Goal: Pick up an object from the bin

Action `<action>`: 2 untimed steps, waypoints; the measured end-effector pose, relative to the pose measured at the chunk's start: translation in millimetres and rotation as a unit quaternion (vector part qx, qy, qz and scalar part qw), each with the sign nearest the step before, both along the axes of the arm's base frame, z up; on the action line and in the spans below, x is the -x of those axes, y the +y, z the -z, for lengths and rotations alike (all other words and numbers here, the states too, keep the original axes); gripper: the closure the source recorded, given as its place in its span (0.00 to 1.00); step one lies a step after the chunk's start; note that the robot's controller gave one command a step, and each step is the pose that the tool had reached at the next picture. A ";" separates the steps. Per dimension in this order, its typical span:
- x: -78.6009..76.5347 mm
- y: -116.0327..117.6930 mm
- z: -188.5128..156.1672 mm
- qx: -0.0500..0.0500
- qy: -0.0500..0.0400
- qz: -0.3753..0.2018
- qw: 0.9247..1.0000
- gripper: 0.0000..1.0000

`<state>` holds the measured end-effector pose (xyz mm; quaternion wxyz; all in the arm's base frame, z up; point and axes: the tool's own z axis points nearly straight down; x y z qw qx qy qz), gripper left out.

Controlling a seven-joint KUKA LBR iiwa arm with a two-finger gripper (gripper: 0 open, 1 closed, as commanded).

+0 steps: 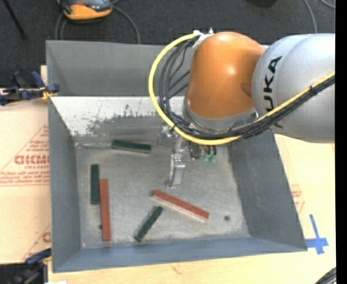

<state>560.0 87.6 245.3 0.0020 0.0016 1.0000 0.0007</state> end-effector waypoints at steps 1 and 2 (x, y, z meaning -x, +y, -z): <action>9.3 -3.5 43.8 0.000 -0.003 -0.029 1.000 0.00; 30.6 -16.1 104.8 0.000 -0.001 -0.016 1.000 0.00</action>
Offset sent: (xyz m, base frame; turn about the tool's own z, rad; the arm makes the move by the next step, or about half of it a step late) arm -0.0504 -0.0281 -0.1513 0.0375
